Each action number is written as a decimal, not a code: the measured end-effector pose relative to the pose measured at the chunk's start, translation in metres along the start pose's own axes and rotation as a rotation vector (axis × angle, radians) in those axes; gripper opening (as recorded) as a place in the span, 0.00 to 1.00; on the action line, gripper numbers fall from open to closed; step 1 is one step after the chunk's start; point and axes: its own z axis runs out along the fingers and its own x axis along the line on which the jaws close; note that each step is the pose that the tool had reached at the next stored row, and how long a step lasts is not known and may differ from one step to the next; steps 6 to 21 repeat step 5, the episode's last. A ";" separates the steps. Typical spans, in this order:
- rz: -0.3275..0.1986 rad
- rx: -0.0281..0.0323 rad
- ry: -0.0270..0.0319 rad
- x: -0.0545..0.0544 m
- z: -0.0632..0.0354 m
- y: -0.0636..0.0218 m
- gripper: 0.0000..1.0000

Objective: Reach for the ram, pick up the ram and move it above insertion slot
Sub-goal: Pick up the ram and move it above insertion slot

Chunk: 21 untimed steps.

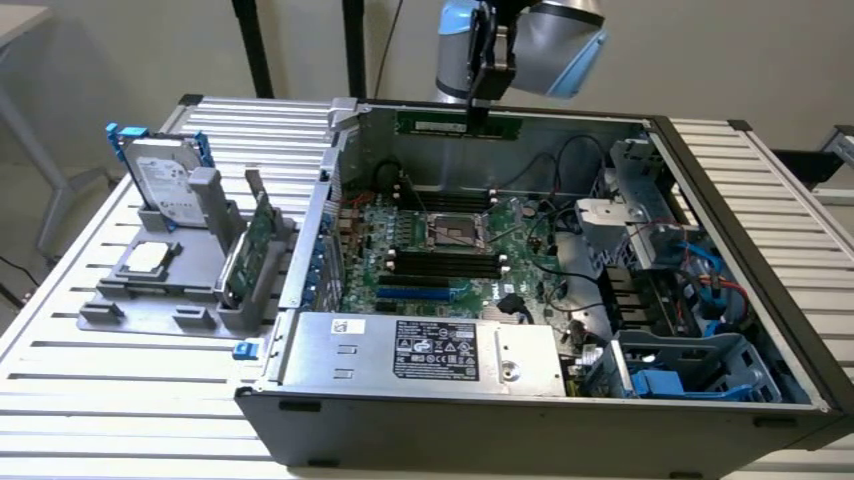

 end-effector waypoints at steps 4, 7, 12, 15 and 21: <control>0.000 0.0000 0.0000 0.000 0.0000 0.0000 0.13; 0.000 0.0000 0.0000 0.000 0.0000 0.0000 0.13; 0.000 0.0000 0.0000 0.000 0.0000 0.0000 0.13; 0.000 0.0000 0.0000 0.000 0.0000 0.0000 0.13; 0.000 0.0000 0.0000 0.000 0.0000 0.0000 0.13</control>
